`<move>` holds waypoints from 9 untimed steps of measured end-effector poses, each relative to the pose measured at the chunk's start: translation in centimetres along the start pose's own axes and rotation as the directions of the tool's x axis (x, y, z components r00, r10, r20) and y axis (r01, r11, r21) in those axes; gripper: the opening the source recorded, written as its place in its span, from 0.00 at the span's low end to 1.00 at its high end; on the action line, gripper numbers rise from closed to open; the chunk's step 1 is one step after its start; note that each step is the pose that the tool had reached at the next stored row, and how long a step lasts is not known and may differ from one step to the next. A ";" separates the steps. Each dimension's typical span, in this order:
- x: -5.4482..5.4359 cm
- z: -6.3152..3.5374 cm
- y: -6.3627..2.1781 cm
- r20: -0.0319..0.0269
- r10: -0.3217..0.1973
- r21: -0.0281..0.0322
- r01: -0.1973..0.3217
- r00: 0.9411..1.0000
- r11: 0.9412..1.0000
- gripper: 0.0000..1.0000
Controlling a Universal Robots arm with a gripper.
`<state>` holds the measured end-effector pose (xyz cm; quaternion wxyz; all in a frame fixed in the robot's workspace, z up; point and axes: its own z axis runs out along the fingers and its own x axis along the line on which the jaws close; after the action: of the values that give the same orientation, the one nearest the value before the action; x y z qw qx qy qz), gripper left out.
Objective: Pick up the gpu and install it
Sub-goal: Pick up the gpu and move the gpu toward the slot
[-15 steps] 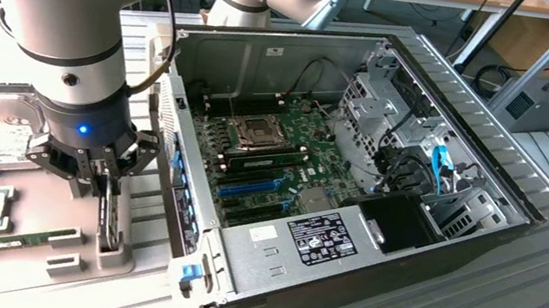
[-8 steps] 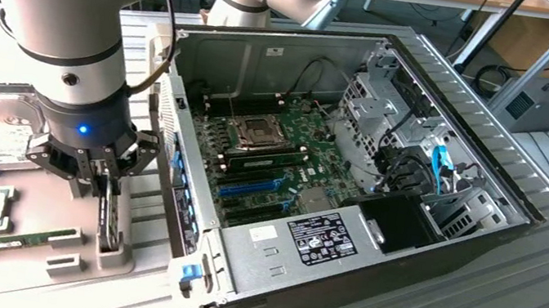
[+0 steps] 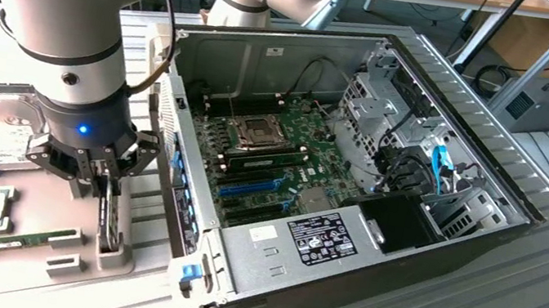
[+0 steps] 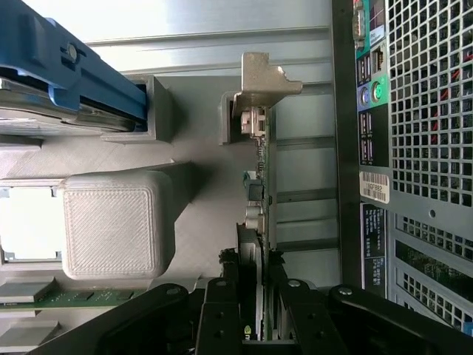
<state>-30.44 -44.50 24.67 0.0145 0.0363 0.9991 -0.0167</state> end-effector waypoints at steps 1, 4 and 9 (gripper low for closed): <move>0.0 0.00 0.00 0.000 0.000 0.000 0.000 1.000 1.000 0.26; 0.0 0.00 0.00 0.000 0.000 0.002 0.000 1.000 1.000 0.26; 0.0 -0.01 0.00 0.000 0.000 0.002 0.000 1.000 1.000 0.26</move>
<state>-30.44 -44.50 24.68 0.0146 0.0362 0.9991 -0.0177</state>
